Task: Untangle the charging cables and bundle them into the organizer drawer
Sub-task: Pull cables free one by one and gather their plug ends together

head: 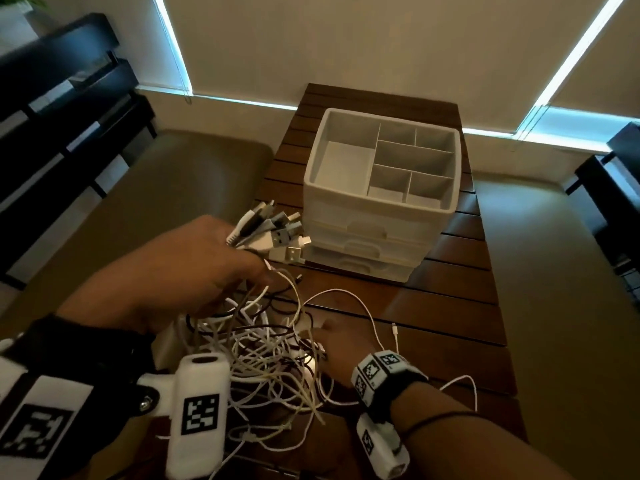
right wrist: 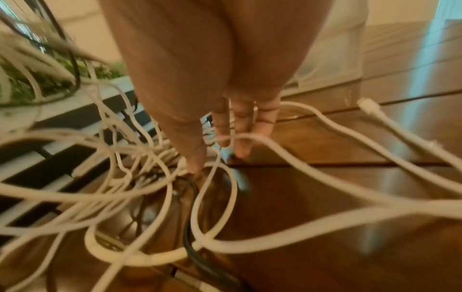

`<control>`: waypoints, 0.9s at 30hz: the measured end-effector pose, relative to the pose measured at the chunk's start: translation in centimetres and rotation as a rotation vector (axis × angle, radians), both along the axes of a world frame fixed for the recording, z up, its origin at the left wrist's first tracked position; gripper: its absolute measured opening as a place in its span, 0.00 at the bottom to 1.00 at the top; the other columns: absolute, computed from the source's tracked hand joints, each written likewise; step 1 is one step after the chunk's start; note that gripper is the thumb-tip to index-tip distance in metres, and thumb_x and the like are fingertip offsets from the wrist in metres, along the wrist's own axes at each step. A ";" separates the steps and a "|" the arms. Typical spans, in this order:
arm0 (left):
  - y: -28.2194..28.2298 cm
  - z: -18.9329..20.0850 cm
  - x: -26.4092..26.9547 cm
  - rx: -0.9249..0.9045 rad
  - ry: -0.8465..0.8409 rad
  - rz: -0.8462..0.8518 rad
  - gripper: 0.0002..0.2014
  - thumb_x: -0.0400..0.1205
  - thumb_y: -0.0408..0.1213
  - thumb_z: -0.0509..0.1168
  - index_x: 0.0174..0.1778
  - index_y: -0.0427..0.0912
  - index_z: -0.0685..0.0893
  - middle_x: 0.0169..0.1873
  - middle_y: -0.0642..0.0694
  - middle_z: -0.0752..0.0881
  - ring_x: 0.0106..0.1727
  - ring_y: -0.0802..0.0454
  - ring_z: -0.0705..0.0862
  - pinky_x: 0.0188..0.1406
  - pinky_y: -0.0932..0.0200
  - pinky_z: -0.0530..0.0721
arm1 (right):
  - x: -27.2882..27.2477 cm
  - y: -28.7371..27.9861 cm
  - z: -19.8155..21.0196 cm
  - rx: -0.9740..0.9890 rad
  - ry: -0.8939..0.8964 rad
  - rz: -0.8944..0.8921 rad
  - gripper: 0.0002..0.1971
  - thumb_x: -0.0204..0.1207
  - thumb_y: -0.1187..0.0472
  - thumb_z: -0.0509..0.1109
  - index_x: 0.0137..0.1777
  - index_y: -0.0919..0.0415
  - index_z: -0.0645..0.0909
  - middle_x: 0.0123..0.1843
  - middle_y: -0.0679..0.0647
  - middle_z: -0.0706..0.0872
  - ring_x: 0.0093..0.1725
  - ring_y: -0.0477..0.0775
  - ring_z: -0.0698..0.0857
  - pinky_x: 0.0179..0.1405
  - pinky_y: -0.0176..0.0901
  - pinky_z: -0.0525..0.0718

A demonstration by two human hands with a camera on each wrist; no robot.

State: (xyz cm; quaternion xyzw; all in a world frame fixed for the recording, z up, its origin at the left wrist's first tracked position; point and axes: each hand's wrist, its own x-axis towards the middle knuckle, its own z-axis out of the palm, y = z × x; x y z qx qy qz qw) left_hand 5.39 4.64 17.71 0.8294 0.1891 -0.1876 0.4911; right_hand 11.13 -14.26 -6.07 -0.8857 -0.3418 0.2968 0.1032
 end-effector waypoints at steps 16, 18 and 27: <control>0.4 -1.9 0.8 0.231 -0.002 0.021 0.15 0.73 0.37 0.76 0.21 0.40 0.83 0.12 0.49 0.75 0.12 0.58 0.69 0.20 0.60 0.67 | 7.0 -8.4 6.1 0.603 0.168 -0.875 0.10 0.80 0.63 0.69 0.38 0.64 0.85 0.34 0.60 0.88 0.28 0.51 0.83 0.33 0.39 0.84; -0.7 -2.4 1.1 0.231 -0.010 -0.007 0.12 0.72 0.38 0.77 0.24 0.39 0.85 0.15 0.48 0.79 0.16 0.57 0.73 0.20 0.61 0.69 | 6.5 -8.8 6.9 0.644 0.195 -0.888 0.09 0.80 0.64 0.70 0.39 0.64 0.85 0.33 0.59 0.88 0.28 0.49 0.85 0.33 0.38 0.85; -3.0 -5.7 2.7 0.128 -0.020 0.074 0.11 0.74 0.43 0.77 0.36 0.40 0.87 0.25 0.47 0.83 0.21 0.56 0.76 0.21 0.63 0.70 | 2.1 -9.7 4.4 0.339 0.203 -0.616 0.11 0.73 0.64 0.75 0.34 0.48 0.83 0.31 0.43 0.85 0.34 0.41 0.84 0.37 0.34 0.82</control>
